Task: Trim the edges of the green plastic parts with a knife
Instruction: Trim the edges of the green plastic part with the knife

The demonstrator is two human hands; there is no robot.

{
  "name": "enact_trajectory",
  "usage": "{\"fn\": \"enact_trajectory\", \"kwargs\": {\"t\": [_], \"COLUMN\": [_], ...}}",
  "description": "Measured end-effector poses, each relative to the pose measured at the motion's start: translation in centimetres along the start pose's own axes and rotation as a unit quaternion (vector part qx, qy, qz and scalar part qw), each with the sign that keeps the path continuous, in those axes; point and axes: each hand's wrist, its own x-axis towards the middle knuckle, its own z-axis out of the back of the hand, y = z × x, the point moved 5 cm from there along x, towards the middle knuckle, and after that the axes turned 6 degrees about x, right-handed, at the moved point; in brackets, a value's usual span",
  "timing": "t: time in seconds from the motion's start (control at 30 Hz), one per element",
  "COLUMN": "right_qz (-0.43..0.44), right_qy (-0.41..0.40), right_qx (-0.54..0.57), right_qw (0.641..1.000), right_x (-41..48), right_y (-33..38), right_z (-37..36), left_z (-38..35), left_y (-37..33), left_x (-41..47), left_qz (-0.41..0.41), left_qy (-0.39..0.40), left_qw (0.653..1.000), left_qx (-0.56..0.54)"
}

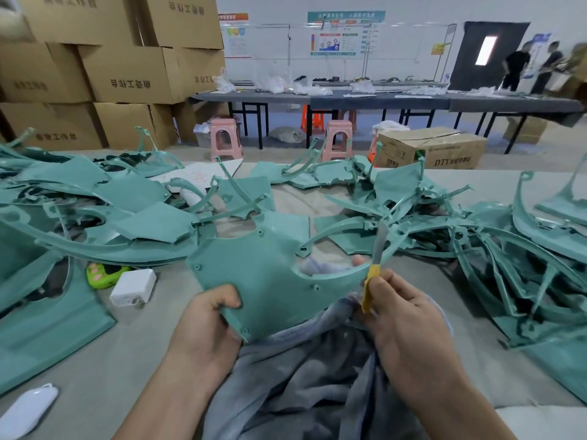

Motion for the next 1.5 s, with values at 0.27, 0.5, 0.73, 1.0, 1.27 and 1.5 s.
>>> {"fn": "enact_trajectory", "kwargs": {"t": [0.27,0.5,0.73,1.0,1.27,1.5], "right_qz": [-0.069,-0.073,-0.031,0.039,0.1,0.173], "right_qy": [-0.007,0.081,-0.012,-0.096,0.11,0.072], "right_qx": [0.142,0.139,0.123,-0.241,-0.479,-0.508], "right_qw": [0.987,0.984,0.992,0.965,0.865,0.841], "right_x": [0.1,-0.3,0.2,0.1,-2.1,-2.3], "right_y": [0.5,0.8,0.3,0.8,0.3,1.5], "right_z": [0.2,-0.4,0.2,1.8,-1.7,-1.5], "left_z": [1.8,0.8,-0.4,-2.0,-2.2,-2.2], "left_y": [0.4,-1.2,-3.6,-1.6,-1.3,-1.0], "left_x": [0.1,-1.2,-3.8,-3.3,-3.2,-2.8], "left_qz": [-0.125,-0.232,-0.345,-0.376,-0.418,-0.401], "left_qy": [-0.117,-0.193,-0.305,-0.146,-0.144,-0.135], "left_qw": [0.948,0.881,0.735,0.573,0.523,0.519], "left_qx": [0.268,0.364,0.499,0.714,0.728,0.742]}}
